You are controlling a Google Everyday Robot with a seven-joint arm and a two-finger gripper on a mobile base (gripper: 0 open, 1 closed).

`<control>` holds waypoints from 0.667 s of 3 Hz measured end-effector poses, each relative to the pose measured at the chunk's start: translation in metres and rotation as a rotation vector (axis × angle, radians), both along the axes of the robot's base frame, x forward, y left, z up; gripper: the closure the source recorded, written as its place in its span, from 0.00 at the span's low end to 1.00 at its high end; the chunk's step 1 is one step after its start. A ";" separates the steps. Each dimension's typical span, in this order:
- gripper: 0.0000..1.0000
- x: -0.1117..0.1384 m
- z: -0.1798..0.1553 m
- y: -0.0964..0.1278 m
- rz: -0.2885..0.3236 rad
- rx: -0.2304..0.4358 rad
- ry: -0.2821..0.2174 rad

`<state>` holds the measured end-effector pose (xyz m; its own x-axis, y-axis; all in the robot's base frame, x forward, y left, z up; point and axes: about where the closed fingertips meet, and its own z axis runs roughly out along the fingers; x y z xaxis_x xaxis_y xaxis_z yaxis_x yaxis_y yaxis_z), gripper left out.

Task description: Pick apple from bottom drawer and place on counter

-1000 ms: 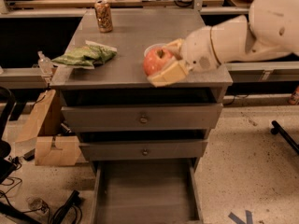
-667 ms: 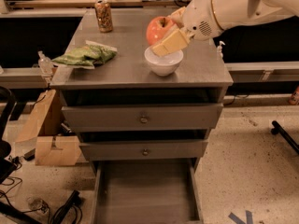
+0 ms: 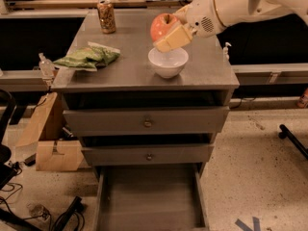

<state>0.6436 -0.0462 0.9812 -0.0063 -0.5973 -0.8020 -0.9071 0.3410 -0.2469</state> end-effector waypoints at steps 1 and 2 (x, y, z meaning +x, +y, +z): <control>1.00 0.050 0.005 -0.012 -0.082 0.013 0.027; 1.00 0.108 0.004 -0.033 -0.190 0.055 0.039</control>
Offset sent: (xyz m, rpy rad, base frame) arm 0.1988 -0.0802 0.0223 0.1265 0.0234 -0.3559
